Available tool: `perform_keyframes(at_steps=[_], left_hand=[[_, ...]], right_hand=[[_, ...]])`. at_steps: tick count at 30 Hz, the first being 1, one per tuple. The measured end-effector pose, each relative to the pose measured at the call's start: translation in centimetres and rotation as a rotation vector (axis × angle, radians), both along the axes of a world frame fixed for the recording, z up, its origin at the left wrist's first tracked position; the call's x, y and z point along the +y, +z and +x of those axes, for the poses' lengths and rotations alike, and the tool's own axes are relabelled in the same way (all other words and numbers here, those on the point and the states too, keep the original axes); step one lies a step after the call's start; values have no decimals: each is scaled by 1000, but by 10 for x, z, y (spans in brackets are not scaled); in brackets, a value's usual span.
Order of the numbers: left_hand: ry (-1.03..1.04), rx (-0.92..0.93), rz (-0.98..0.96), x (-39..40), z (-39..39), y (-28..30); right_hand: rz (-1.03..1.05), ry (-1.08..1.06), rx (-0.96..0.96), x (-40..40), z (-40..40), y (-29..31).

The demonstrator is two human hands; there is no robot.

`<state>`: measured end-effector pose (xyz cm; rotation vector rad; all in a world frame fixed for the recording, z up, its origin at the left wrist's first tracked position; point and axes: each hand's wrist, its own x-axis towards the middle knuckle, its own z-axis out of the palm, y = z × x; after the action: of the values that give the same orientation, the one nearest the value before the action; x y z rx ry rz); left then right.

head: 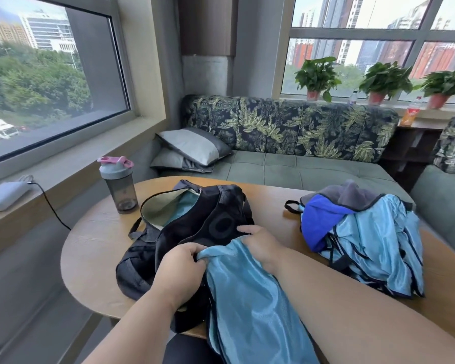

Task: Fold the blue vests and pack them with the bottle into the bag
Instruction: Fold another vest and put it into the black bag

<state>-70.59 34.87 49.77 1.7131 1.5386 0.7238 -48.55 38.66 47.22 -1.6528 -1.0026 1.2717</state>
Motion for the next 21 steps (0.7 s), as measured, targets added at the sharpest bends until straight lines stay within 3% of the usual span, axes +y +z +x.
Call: perform_keyframes(at_steps=[6, 14, 18, 21], left_hand=[[-35, 10, 93, 5, 29, 30], [-146, 174, 405, 23, 86, 135], [-139, 8, 561, 17, 100, 177], [-121, -53, 615, 1, 99, 163]], right_hand=[[224, -190, -35, -29, 58, 47], [492, -220, -140, -66, 123, 188], [644, -256, -136, -92, 136, 237], [593, -250, -76, -127, 132, 217]])
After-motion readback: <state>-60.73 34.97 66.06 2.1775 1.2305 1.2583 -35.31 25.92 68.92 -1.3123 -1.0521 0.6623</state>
